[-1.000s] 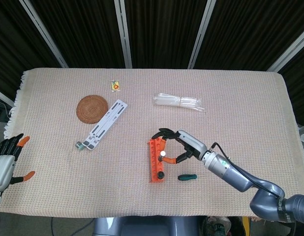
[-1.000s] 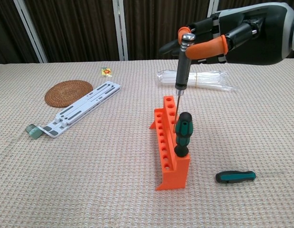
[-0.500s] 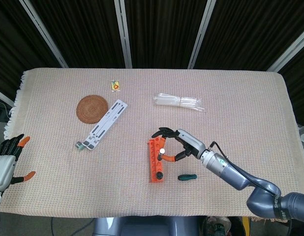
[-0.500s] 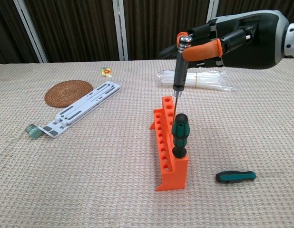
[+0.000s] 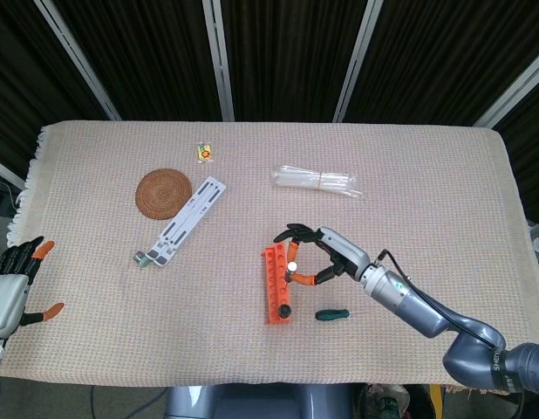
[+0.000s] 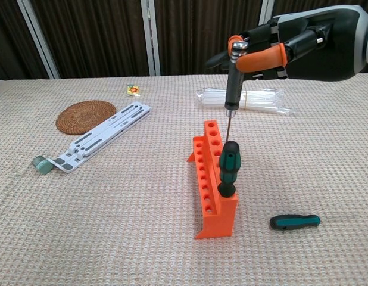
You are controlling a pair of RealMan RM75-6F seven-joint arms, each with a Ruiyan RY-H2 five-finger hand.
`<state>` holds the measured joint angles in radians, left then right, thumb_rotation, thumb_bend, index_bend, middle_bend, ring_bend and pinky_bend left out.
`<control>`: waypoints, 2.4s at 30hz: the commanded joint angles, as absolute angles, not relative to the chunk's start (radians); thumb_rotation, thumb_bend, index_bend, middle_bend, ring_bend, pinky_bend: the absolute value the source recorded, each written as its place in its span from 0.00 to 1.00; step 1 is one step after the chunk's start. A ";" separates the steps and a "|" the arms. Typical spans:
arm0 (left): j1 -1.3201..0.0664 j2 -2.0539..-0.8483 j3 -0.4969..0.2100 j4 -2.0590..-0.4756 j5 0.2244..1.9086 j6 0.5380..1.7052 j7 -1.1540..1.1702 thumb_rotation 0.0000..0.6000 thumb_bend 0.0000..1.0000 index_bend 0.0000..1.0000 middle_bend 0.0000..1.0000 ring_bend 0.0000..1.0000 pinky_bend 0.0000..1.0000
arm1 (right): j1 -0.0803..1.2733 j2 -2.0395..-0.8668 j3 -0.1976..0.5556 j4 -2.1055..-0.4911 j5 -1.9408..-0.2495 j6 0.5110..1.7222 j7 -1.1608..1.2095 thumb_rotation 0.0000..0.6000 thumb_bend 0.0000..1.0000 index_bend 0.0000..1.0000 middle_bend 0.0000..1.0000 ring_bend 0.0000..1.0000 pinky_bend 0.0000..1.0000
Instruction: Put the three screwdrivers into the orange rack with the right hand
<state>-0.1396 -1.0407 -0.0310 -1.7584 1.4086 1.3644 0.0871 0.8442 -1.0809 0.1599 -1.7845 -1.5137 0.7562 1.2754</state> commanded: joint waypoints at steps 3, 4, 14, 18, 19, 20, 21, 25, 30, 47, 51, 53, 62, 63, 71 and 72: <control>-0.139 -1.039 -0.031 -1.762 1.408 1.366 0.089 1.00 0.15 0.08 0.00 0.00 0.00 | 0.844 -1.077 0.157 -1.785 -1.520 0.760 1.281 1.00 0.45 0.66 0.22 0.00 0.00; -0.138 -1.038 -0.030 -1.763 1.408 1.367 0.090 1.00 0.15 0.08 0.00 0.00 0.00 | 0.844 -1.077 0.156 -1.784 -1.522 0.760 1.282 1.00 0.45 0.66 0.22 0.00 0.00; -0.136 -1.036 -0.027 -1.768 1.411 1.370 0.093 1.00 0.15 0.08 0.00 0.00 0.00 | 0.847 -1.082 0.145 -1.770 -1.533 0.760 1.303 1.00 0.46 0.66 0.23 0.00 0.00; -0.134 -1.034 -0.029 -1.770 1.409 1.374 0.095 1.00 0.15 0.08 0.00 0.00 0.00 | 0.846 -1.069 0.142 -1.779 -1.549 0.770 1.313 1.00 0.46 0.66 0.23 0.00 0.00; -0.135 -1.033 -0.029 -1.771 1.411 1.374 0.095 1.00 0.15 0.08 0.00 0.00 0.00 | 0.846 -1.063 0.141 -1.783 -1.552 0.772 1.313 1.00 0.46 0.66 0.23 0.00 0.00; -0.135 -1.034 -0.030 -1.773 1.414 1.375 0.095 1.00 0.15 0.08 0.00 0.00 0.00 | 0.845 -1.054 0.140 -1.790 -1.557 0.776 1.312 1.00 0.45 0.66 0.23 0.00 0.00; -0.135 -1.034 -0.030 -1.774 1.415 1.376 0.096 1.00 0.15 0.07 0.00 0.00 0.00 | 0.844 -1.050 0.139 -1.794 -1.558 0.778 1.314 1.00 0.45 0.66 0.23 0.00 0.00; -0.136 -1.035 -0.029 -1.776 1.418 1.376 0.097 1.00 0.15 0.07 0.00 0.00 0.00 | 0.843 -1.044 0.133 -1.799 -1.561 0.783 1.317 1.00 0.45 0.66 0.23 0.00 0.00; -0.134 -1.034 -0.028 -1.775 1.417 1.377 0.098 1.00 0.15 0.07 0.00 0.00 0.00 | 0.844 -1.047 0.126 -1.795 -1.563 0.782 1.321 1.00 0.45 0.66 0.23 0.00 0.00; -0.136 -1.036 -0.028 -1.776 1.419 1.377 0.097 1.00 0.15 0.07 0.00 0.00 0.00 | 0.853 -1.038 0.114 -1.814 -1.575 0.795 1.317 1.00 0.46 0.66 0.23 0.00 0.00; -0.135 -1.036 -0.027 -1.774 1.419 1.376 0.094 1.00 0.15 0.07 0.00 0.00 0.00 | 0.854 -1.039 0.112 -1.816 -1.573 0.794 1.315 1.00 0.46 0.66 0.23 0.00 0.00; -0.135 -1.036 -0.026 -1.773 1.419 1.375 0.093 1.00 0.15 0.07 0.00 0.00 0.00 | 0.855 -1.043 0.111 -1.814 -1.569 0.792 1.316 1.00 0.45 0.66 0.23 0.00 0.00; -0.135 -1.038 -0.026 -1.767 1.416 1.372 0.089 1.00 0.15 0.07 0.00 0.00 0.00 | 0.864 -1.056 0.112 -1.811 -1.563 0.785 1.311 1.00 0.46 0.66 0.23 0.00 0.00; -0.135 -1.038 -0.026 -1.766 1.416 1.372 0.088 1.00 0.15 0.07 0.00 0.00 0.00 | 0.866 -1.056 0.112 -1.812 -1.562 0.784 1.309 1.00 0.45 0.66 0.23 0.00 0.00; -0.135 -1.043 -0.025 -1.757 1.417 1.370 0.081 1.00 0.15 0.07 0.00 0.00 0.00 | 0.872 -1.081 0.105 -1.800 -1.543 0.764 1.296 1.00 0.45 0.66 0.23 0.00 0.00; -0.134 -1.043 -0.025 -1.756 1.416 1.371 0.081 1.00 0.15 0.07 0.00 0.00 0.00 | 0.872 -1.087 0.104 -1.794 -1.539 0.762 1.293 1.00 0.45 0.66 0.23 0.00 0.00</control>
